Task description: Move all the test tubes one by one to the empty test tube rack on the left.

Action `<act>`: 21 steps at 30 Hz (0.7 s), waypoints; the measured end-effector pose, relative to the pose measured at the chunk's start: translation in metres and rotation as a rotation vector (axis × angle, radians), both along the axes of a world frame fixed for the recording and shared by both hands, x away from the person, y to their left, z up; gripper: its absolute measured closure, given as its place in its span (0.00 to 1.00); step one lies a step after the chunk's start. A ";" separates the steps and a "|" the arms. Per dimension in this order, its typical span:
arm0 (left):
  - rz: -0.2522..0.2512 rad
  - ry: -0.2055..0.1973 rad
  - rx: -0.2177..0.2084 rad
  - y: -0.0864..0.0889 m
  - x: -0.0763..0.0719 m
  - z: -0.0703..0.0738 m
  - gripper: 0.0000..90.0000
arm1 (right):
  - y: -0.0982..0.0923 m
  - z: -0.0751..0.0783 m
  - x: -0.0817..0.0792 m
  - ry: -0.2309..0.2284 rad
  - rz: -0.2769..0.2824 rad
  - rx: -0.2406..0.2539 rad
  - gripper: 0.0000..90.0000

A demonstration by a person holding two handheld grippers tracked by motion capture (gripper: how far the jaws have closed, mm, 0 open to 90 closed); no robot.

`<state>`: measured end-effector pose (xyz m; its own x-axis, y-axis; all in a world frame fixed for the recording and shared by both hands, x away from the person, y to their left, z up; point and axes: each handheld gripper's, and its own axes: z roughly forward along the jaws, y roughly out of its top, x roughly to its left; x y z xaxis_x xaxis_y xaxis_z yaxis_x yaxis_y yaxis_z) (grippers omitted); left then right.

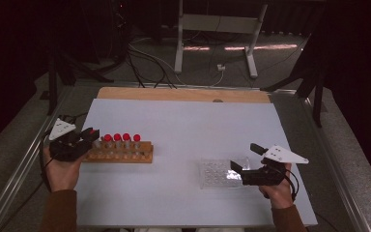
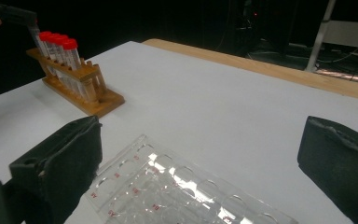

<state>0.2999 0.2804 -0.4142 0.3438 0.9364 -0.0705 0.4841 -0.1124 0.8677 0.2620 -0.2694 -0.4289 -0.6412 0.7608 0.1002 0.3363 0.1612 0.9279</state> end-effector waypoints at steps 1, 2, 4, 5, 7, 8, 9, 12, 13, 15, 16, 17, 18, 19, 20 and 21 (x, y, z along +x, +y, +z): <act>0.000 0.001 -0.001 0.000 0.000 -0.001 0.78 | 0.000 0.000 0.000 0.000 0.000 -0.001 0.00; 0.001 0.004 0.000 0.000 0.000 -0.002 0.78 | 0.000 0.000 0.000 0.000 0.000 -0.001 0.00; 0.002 0.008 -0.003 0.001 0.000 -0.004 0.78 | 0.000 0.000 0.000 0.000 0.001 -0.001 0.00; 0.003 0.011 -0.004 0.001 0.000 -0.005 0.78 | 0.000 0.000 0.000 0.000 0.001 -0.001 0.00; 0.005 0.015 -0.005 0.001 0.000 -0.008 0.78 | 0.000 0.000 0.000 0.001 0.001 0.000 0.00; 0.007 0.015 -0.008 0.002 0.000 -0.009 0.78 | 0.000 0.000 0.000 0.001 0.001 0.000 0.00; 0.007 0.019 -0.009 0.002 0.000 -0.010 0.78 | 0.000 0.000 0.000 0.000 0.001 0.000 0.00; 0.008 0.027 -0.012 0.003 0.000 -0.014 0.78 | 0.001 0.000 0.000 0.000 0.001 -0.001 0.00; 0.008 0.028 -0.013 0.003 0.000 -0.015 0.78 | 0.001 0.000 0.000 0.000 0.002 -0.001 0.00; 0.010 0.034 -0.015 0.003 0.001 -0.017 0.78 | 0.001 0.000 0.000 0.002 0.001 0.000 0.00; 0.010 0.036 -0.017 0.003 0.001 -0.018 0.78 | 0.001 0.000 0.000 0.002 0.002 -0.001 0.00; 0.010 0.038 -0.017 0.003 0.001 -0.019 0.78 | 0.001 0.000 0.000 0.002 0.002 -0.001 0.00; 0.010 0.041 -0.019 0.003 0.002 -0.020 0.78 | 0.001 0.000 0.000 0.003 0.002 -0.001 0.00; 0.010 0.044 -0.018 0.003 0.002 -0.021 0.78 | 0.001 0.000 0.000 0.003 0.002 -0.001 0.00; 0.009 0.042 -0.024 0.003 0.002 -0.022 0.78 | 0.000 0.000 0.000 0.003 0.002 -0.001 0.00; 0.009 0.043 -0.026 0.003 0.002 -0.022 0.78 | 0.000 0.000 0.000 0.002 0.002 -0.001 0.00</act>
